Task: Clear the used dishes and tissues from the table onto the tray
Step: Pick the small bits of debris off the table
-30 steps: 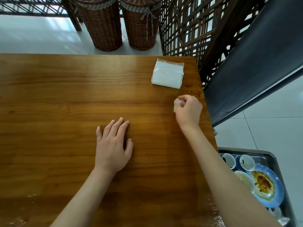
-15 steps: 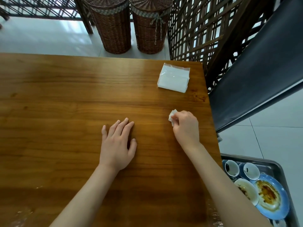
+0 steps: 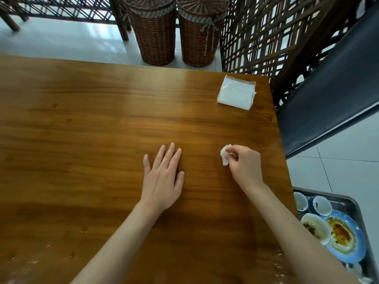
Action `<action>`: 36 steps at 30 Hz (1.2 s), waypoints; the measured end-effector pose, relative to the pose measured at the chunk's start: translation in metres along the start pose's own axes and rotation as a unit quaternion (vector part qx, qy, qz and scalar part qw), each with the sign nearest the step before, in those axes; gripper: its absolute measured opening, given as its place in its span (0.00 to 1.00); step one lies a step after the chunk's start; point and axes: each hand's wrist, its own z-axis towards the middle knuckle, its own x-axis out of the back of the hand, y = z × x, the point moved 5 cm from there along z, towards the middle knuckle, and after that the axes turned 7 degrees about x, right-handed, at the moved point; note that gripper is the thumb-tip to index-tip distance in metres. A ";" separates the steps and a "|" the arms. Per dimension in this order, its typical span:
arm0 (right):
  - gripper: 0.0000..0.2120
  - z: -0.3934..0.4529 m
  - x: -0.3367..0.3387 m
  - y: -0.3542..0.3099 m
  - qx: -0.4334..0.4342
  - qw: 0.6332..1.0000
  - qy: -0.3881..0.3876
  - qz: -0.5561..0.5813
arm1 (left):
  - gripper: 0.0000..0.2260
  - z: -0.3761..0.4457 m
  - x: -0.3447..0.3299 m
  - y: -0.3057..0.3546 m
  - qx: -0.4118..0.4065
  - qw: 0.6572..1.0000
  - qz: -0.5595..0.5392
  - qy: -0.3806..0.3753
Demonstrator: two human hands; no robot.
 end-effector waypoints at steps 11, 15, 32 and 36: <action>0.07 -0.050 -0.076 -0.123 -0.001 0.997 0.043 0.061 | 0.27 -0.030 0.052 -0.132 0.002 1.000 0.029 0.007; 0.06 -0.052 -0.106 -0.166 0.007 0.997 0.050 0.061 | 0.33 -0.043 0.066 -0.186 -0.012 0.999 0.032 -0.022; 0.10 -0.072 -0.154 -0.242 0.012 0.999 -0.039 -0.008 | 0.30 -0.077 0.049 -0.239 -0.043 0.994 0.063 -0.080; 0.10 -0.091 -0.159 -0.254 0.040 0.998 -0.045 -0.012 | 0.29 -0.079 0.046 -0.238 -0.038 0.996 0.051 -0.068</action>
